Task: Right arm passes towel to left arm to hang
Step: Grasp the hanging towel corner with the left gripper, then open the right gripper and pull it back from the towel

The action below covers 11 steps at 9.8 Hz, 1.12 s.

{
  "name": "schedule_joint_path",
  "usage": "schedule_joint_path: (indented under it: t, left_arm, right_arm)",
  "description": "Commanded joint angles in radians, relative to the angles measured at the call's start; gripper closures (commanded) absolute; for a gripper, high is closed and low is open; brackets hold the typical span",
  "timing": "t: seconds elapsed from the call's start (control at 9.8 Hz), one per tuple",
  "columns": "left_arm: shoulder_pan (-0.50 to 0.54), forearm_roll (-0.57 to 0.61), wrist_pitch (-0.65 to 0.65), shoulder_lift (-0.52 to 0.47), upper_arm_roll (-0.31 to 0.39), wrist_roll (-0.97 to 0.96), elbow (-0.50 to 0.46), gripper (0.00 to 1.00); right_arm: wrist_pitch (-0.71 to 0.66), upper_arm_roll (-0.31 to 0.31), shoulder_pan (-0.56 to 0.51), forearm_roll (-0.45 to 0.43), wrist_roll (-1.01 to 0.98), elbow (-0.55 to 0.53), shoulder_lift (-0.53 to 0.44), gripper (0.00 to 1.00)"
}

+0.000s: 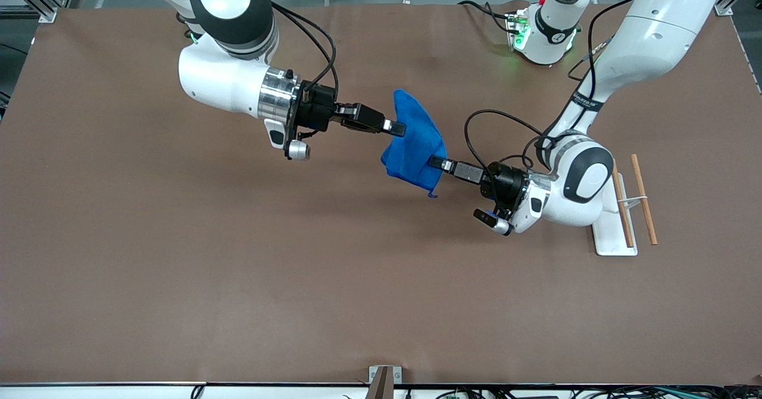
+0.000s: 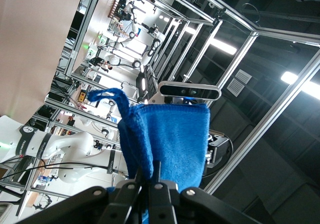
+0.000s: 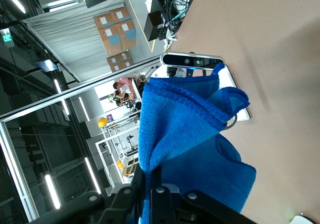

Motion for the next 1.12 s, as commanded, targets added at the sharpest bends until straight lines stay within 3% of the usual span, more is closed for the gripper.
schedule_joint_path:
  t: [0.0,0.1,0.31,0.51,0.82,0.92,1.02]
  left_arm:
    - [0.015,0.003,0.038,-0.005,0.009,-0.071,0.026,1.00]
    - [0.014,0.006,0.091,-0.037,0.015,-0.116,0.031,1.00]
    - [0.012,0.093,0.182,-0.065,0.016,-0.272,0.101,1.00]
    - [0.017,0.226,0.228,-0.069,0.017,-0.419,0.175,1.00]
    - [0.081,0.412,0.257,-0.100,0.035,-0.658,0.214,1.00]
    - [0.081,0.499,0.270,-0.123,0.049,-0.736,0.215,1.00]
    - [0.080,0.600,0.300,-0.144,0.063,-0.859,0.217,1.00]
  right_arm:
    - [0.056,0.001,-0.002,0.000,0.015,-0.004,-0.001,0.00]
    - [0.056,-0.003,-0.020,-0.039,0.014,-0.020,-0.002,0.00]
    - [0.041,-0.003,-0.120,-0.382,0.012,-0.120,-0.036,0.00]
    - [0.032,-0.008,-0.195,-0.548,0.011,-0.215,-0.077,0.00]
    - [0.025,-0.133,-0.215,-0.837,0.012,-0.336,-0.155,0.00]
    - [0.012,-0.196,-0.223,-0.938,0.012,-0.362,-0.181,0.00]
    - [-0.086,-0.280,-0.225,-1.068,0.014,-0.353,-0.186,0.00]
